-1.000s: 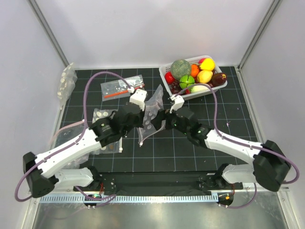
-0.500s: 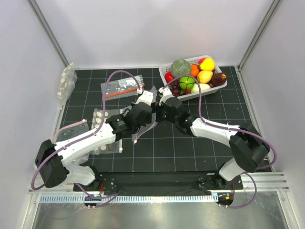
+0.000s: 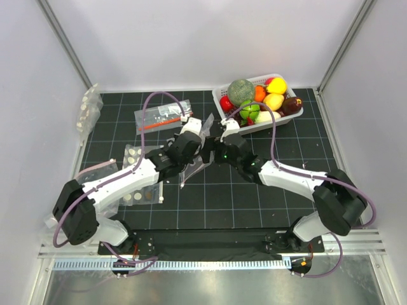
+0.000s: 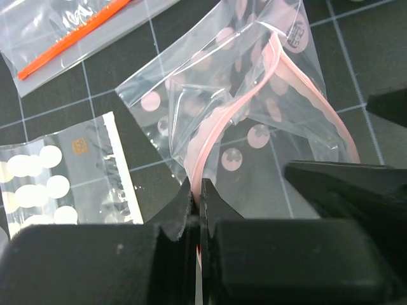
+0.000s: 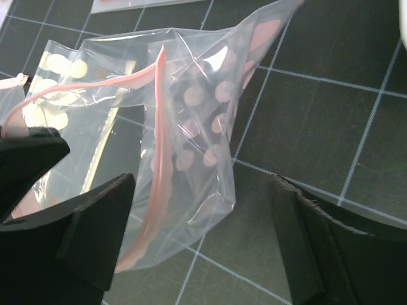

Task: Place the food in the zip-top bag and seal the zipper
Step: Open the zipper of the food storage bag at the center of the board, then pick up the fake fruit from the bin, then place the fake fruit in the zipper food storage bag, then pick up the fake vegetable from the bin.

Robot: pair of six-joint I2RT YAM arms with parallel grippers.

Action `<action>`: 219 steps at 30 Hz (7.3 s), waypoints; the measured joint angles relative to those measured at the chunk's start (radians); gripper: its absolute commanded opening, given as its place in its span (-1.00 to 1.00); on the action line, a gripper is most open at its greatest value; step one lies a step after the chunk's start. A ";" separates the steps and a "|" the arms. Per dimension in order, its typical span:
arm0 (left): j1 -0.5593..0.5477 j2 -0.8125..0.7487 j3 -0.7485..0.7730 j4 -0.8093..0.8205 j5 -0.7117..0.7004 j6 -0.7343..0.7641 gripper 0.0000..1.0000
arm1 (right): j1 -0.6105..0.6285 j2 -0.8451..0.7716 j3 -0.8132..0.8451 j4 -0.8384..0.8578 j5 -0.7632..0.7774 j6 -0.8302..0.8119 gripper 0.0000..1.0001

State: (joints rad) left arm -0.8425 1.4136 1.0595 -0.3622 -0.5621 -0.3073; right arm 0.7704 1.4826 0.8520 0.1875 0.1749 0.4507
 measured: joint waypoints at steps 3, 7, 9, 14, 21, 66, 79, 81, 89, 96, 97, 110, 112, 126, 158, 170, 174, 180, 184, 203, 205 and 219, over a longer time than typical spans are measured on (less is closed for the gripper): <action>0.000 -0.037 -0.014 0.009 0.013 0.000 -1.00 | 0.000 -0.050 -0.026 -0.003 -0.004 -0.006 0.47; 0.000 -0.096 -0.025 0.017 0.053 -0.004 -1.00 | 0.000 -0.095 -0.033 0.001 -0.028 -0.028 -0.29; -0.003 -0.118 -0.026 0.020 0.058 -0.004 -1.00 | 0.000 -0.098 -0.033 0.007 -0.052 -0.034 -0.45; -0.030 -0.148 -0.026 0.015 0.032 -0.003 -1.00 | 0.000 -0.065 -0.030 0.029 -0.128 -0.036 -0.89; -0.048 -0.160 -0.026 0.008 0.019 -0.003 -1.00 | -0.021 0.046 -0.030 0.137 -0.251 0.019 -0.57; 0.001 -0.059 -0.013 0.017 0.066 -0.017 -0.99 | -0.262 0.251 0.599 -0.376 0.525 -0.156 0.99; 0.001 -0.076 -0.019 0.018 0.077 -0.027 -0.99 | -0.344 0.478 0.768 -0.537 0.556 -0.126 0.97; 0.001 -0.076 -0.019 0.018 0.077 -0.027 -1.00 | -0.356 0.478 0.768 -0.541 0.547 -0.118 0.84; 0.001 -0.078 -0.019 0.018 0.077 -0.029 -0.99 | -0.367 0.452 0.702 -0.474 0.510 -0.108 0.47; 0.001 -0.080 -0.019 0.018 0.077 -0.029 -1.00 | -0.367 0.342 0.644 -0.411 0.520 -0.139 0.39; 0.001 -0.080 -0.019 0.018 0.077 -0.029 -1.00 | -0.367 0.319 0.633 -0.395 0.525 -0.150 0.37; 0.001 -0.100 -0.019 0.017 0.088 -0.029 -1.00 | -0.311 -0.082 0.347 -0.242 0.289 -0.111 -0.16; 0.001 -0.107 -0.019 0.017 0.092 -0.029 -0.99 | -0.257 -0.125 0.285 -0.230 0.217 -0.109 -0.17; 0.000 -0.142 -0.039 0.022 0.115 -0.030 -1.00 | 0.035 -0.322 -0.041 -0.082 -0.084 -0.105 -0.35; 0.004 -0.277 -0.146 0.150 0.291 -0.122 -0.99 | 0.070 -0.188 -0.114 0.127 -0.125 -0.076 0.75; 0.040 -0.254 -0.150 0.156 0.319 -0.165 -0.99 | 0.070 -0.209 -0.128 0.118 -0.080 -0.029 0.98; 0.054 -0.250 -0.150 0.155 0.319 -0.169 -0.99 | 0.070 -0.209 -0.123 0.088 -0.045 -0.019 0.68; 0.060 -0.250 -0.150 0.155 0.292 -0.176 -1.00 | 0.070 -0.208 -0.060 -0.056 0.050 -0.003 0.48; 0.060 -0.250 -0.150 0.153 0.263 -0.175 -0.99 | 0.071 -0.187 -0.004 -0.110 0.056 -0.003 -0.23; -0.003 -0.244 -0.113 0.051 0.063 -0.087 -1.00 | 0.038 -0.147 -0.035 -0.016 -0.045 0.021 0.01; -0.003 -0.244 -0.113 0.050 0.055 -0.081 -1.00 | 0.021 -0.145 -0.035 -0.008 -0.058 0.018 0.23; -0.003 -0.236 -0.113 0.058 0.055 -0.073 -0.99 | -0.057 -0.247 -0.006 -0.111 0.219 -0.117 0.33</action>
State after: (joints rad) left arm -0.8452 1.1778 0.9463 -0.3038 -0.5076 -0.3801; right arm 0.7132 1.2358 0.8459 0.0761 0.3935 0.3336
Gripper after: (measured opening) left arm 0.020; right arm 0.668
